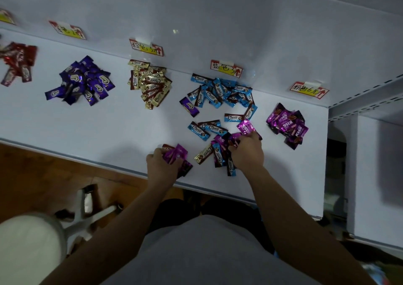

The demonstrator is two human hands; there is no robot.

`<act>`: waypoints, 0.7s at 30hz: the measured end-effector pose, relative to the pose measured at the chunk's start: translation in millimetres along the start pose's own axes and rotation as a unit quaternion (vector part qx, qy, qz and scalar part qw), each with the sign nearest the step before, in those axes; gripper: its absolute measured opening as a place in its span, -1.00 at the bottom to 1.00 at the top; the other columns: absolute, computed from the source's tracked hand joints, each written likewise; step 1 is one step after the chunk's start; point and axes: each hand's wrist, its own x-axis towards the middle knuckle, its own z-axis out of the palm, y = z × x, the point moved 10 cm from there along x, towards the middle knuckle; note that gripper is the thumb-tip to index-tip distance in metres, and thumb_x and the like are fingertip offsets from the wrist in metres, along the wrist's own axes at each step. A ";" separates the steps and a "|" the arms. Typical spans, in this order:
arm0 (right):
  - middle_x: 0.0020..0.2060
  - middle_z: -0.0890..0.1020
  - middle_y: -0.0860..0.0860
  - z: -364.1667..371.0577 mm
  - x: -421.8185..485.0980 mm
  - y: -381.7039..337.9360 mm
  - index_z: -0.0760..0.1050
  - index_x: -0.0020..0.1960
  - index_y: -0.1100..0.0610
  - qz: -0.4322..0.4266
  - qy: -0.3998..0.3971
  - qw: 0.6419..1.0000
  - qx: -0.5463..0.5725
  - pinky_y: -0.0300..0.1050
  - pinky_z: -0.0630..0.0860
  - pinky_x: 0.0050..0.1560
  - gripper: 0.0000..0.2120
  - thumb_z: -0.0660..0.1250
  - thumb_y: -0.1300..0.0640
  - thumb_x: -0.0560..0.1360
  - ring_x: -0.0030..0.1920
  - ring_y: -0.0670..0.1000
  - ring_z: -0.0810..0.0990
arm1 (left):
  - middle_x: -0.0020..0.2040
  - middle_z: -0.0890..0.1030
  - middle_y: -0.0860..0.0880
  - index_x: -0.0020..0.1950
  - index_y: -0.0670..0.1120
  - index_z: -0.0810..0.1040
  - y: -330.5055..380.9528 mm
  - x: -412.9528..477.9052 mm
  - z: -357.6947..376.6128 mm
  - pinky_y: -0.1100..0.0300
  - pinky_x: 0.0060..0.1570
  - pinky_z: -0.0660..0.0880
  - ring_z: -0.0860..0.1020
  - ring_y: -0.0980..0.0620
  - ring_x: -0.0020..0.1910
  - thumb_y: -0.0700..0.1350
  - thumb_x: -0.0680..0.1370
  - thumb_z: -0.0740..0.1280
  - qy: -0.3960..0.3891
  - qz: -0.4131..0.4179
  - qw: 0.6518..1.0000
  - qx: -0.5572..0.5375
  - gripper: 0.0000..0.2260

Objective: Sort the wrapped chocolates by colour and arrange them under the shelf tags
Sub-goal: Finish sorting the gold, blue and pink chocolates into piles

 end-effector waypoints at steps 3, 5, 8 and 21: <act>0.34 0.32 0.12 2.0 -5.4 -5.5 0.45 0.32 0.13 -0.012 0.005 0.999 -0.051 0.06 0.41 0.30 -0.60 0.34 0.04 0.52 0.31 0.14 0.36 | 0.31 0.21 -0.12 0.21 -0.09 0.44 5.8 -6.1 6.6 0.26 0.01 0.47 0.46 0.05 -0.07 -0.11 0.49 0.45 -0.003 0.040 0.998 0.041 -0.66; 0.31 0.34 0.12 -0.6 -5.7 -8.0 0.46 0.32 0.13 -0.028 0.024 0.998 -0.051 0.04 0.39 0.31 -0.59 0.36 0.04 0.51 0.29 0.13 0.35 | 0.30 0.24 -0.12 0.22 -0.05 0.44 9.3 -6.4 9.9 0.21 0.00 0.48 0.47 0.01 -0.02 -0.07 0.49 0.44 -0.001 0.063 0.994 0.087 -0.65; 0.27 0.39 0.11 -5.4 -5.5 -9.8 0.47 0.32 0.10 -0.049 0.040 0.998 -0.012 0.01 0.37 0.31 -0.60 0.38 0.05 0.50 0.29 0.11 0.34 | 0.16 0.42 -0.11 0.22 0.00 0.44 12.8 -1.6 13.1 0.05 0.07 0.45 0.41 -0.09 0.11 0.04 0.46 0.44 0.011 0.084 0.980 0.179 -0.62; -0.10 0.69 -0.07 -46.6 -39.4 21.2 0.61 0.03 -0.03 0.004 0.038 0.899 0.437 -0.08 0.54 0.02 -0.88 0.41 0.03 0.49 -0.04 -0.05 0.64 | -0.02 0.62 0.01 0.13 0.08 0.49 69.3 -15.3 23.6 0.29 -0.33 0.57 0.63 0.07 -0.13 -0.10 0.50 0.43 -0.115 0.064 0.981 -0.143 -0.75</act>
